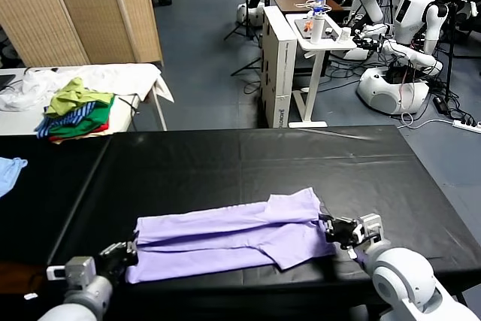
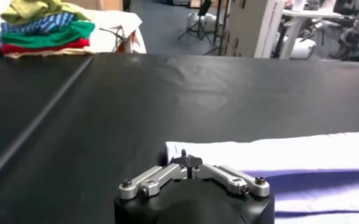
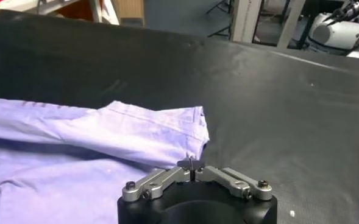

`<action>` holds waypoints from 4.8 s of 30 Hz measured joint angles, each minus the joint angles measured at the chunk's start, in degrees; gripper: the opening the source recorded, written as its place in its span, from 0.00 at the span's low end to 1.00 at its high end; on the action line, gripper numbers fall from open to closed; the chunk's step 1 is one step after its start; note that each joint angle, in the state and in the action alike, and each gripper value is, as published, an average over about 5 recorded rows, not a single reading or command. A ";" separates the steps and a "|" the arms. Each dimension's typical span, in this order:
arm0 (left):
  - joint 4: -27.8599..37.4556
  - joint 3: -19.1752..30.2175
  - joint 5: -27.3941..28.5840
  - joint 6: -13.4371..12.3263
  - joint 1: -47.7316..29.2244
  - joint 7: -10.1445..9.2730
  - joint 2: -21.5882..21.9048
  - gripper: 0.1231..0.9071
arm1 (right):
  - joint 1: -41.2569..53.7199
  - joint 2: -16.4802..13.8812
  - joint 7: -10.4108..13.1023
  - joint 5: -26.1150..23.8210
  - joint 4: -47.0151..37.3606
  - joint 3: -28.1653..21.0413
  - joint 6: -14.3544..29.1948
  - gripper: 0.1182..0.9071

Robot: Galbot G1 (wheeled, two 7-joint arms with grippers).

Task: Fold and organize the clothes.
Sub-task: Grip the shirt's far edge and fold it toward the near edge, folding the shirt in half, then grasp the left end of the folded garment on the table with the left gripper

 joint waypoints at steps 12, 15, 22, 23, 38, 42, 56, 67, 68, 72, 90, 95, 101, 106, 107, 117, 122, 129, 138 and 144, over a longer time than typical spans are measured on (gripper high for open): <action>-2.31 2.47 4.05 -0.19 2.46 -5.69 -2.35 0.39 | -1.60 -0.54 -0.15 0.35 2.61 1.15 0.00 0.61; -3.43 2.66 3.55 1.01 3.32 -7.64 -2.80 0.64 | -1.65 -0.47 -0.05 1.03 3.52 1.79 0.00 0.82; -5.19 1.67 -1.36 1.67 1.90 -8.57 -2.34 0.99 | 1.68 1.42 1.66 3.54 2.31 1.49 0.00 1.00; -4.90 1.55 -2.36 1.67 1.00 -8.10 -2.06 0.99 | 2.56 1.83 1.92 3.72 1.69 1.09 0.00 1.00; 7.06 3.03 -8.58 1.72 -12.95 -4.52 0.27 1.00 | 13.86 7.97 4.19 0.64 -9.81 -5.90 2.03 1.00; 8.45 3.05 -8.32 1.74 -13.10 -4.40 0.07 1.00 | 15.19 8.99 4.06 -0.21 -11.99 -6.89 2.50 0.95; 8.87 3.64 -7.95 2.02 -12.90 -4.40 -0.84 0.53 | 15.88 11.17 3.76 -2.05 -15.16 -7.76 3.76 0.31; 10.88 5.47 -2.53 0.49 -14.69 1.07 -0.59 0.04 | 11.69 12.79 6.12 -8.28 -12.69 -5.31 6.08 0.03; 11.22 5.84 -1.80 0.04 -15.02 1.84 -0.44 0.04 | 11.07 13.12 6.28 -9.00 -12.34 -4.88 6.32 0.03; 12.89 7.43 -0.03 -1.27 -16.96 3.67 0.19 0.04 | 8.75 14.32 6.29 -11.20 -11.32 -3.16 7.26 0.03; 16.95 9.28 4.37 -3.38 -21.72 4.66 0.71 0.29 | 6.63 13.35 -0.15 -10.52 -9.63 -0.61 11.77 0.35; 14.05 6.73 4.20 -3.12 -18.66 4.42 0.68 0.70 | 4.81 11.50 -1.08 -8.71 -7.53 1.84 11.96 0.76; 9.51 2.98 2.23 -1.95 -13.90 4.40 -0.59 0.99 | 1.73 10.07 -1.87 -7.26 -4.77 5.43 12.35 0.99; 7.83 1.02 1.87 -1.90 -10.22 4.96 -2.37 1.00 | -0.41 9.85 -2.51 -7.38 -3.76 7.42 13.11 1.00; 7.75 0.88 1.73 -1.93 -9.75 5.06 -2.71 1.00 | -0.65 9.84 -2.54 -7.41 -3.62 7.60 13.16 1.00; 8.76 0.61 -1.70 -1.94 -9.03 6.02 -4.98 1.00 | -1.17 9.98 -2.37 -7.85 -2.74 7.52 13.25 1.00; 9.78 0.46 -2.22 -2.29 -8.77 7.41 -5.52 1.00 | -1.28 10.06 -2.34 -8.35 -2.65 7.34 13.29 1.00; 10.37 0.33 -3.96 -2.58 -8.88 8.12 -6.24 0.81 | -1.94 10.49 -2.39 -9.43 -2.45 7.13 13.48 1.00; 10.22 0.04 -7.28 -1.56 -8.94 7.92 -6.34 0.15 | -1.96 10.61 -2.70 -10.42 -2.49 7.19 13.93 1.00; 9.77 0.21 -2.15 -2.84 -8.99 8.43 -6.01 0.08 | -2.50 11.08 -3.09 -11.93 -2.56 6.99 14.68 1.00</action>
